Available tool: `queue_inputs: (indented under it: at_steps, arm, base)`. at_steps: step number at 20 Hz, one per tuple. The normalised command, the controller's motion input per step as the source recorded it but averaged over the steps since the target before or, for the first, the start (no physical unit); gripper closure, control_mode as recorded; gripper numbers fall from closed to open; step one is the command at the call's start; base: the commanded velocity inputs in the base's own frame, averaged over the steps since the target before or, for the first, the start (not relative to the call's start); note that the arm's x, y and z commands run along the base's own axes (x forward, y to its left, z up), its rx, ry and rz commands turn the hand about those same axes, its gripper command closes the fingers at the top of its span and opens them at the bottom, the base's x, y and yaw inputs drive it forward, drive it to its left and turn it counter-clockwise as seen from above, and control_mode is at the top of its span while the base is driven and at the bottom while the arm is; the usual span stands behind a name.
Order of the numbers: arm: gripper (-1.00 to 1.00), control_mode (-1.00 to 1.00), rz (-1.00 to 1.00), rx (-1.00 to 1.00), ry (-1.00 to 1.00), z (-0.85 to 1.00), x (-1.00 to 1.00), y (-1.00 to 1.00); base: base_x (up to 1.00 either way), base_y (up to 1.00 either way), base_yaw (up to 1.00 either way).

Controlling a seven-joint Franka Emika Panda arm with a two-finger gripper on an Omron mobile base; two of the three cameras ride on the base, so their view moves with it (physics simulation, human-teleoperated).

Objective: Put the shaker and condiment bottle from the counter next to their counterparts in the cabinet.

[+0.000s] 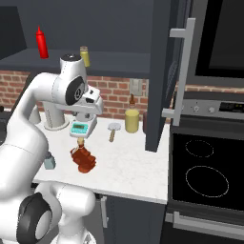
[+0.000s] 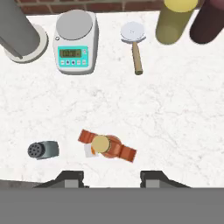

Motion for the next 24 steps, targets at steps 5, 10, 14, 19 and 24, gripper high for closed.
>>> queue_inputs:
  at_steps: [5,10,14,19,24]
  arm:
    - [-1.00,-1.00,0.12,0.00,-0.09,-0.14,-0.14,0.00]
    - [-1.00,-1.00,0.45,0.00,-0.31,-0.12,-0.49,0.00]
    - [-1.00,-1.00,0.50,0.00,-0.37,-0.15,-0.47,0.00]
    - [-1.00,-1.00,0.07,0.05,-0.08,-0.27,-0.10,-0.08]
    - [-1.00,-1.00,0.25,0.04,-0.13,-0.26,0.00,-0.01]
  base:
    - [0.00,0.00,0.00]
    - [0.00,0.00,0.00]
    - [0.00,0.00,0.00]
    - [0.00,0.00,0.00]
    - [0.00,0.00,0.00]
